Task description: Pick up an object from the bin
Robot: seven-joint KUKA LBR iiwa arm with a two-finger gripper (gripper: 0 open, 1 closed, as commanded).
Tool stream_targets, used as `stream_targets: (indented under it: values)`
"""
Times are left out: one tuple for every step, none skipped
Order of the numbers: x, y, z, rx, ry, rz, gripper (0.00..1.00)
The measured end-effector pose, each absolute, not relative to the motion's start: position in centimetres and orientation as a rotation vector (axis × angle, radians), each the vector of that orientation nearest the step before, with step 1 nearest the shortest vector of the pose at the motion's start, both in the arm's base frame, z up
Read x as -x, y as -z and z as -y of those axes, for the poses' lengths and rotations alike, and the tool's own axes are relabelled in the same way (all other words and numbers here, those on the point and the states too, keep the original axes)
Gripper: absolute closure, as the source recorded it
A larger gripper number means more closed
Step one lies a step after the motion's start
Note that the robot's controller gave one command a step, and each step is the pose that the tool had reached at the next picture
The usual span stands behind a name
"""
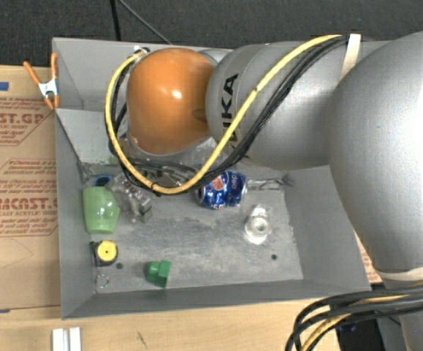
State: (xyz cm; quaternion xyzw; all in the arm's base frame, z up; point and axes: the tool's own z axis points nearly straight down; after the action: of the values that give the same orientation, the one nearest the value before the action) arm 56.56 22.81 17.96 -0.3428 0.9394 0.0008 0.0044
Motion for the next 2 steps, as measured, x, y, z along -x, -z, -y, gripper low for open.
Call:
stream_targets:
  values:
    - [-56.31, -14.47, -22.34, 0.970, -0.003, -2.988, 1.00]
    - [-56.36, -14.61, -22.38, 0.970, -0.004, -2.986, 0.00]
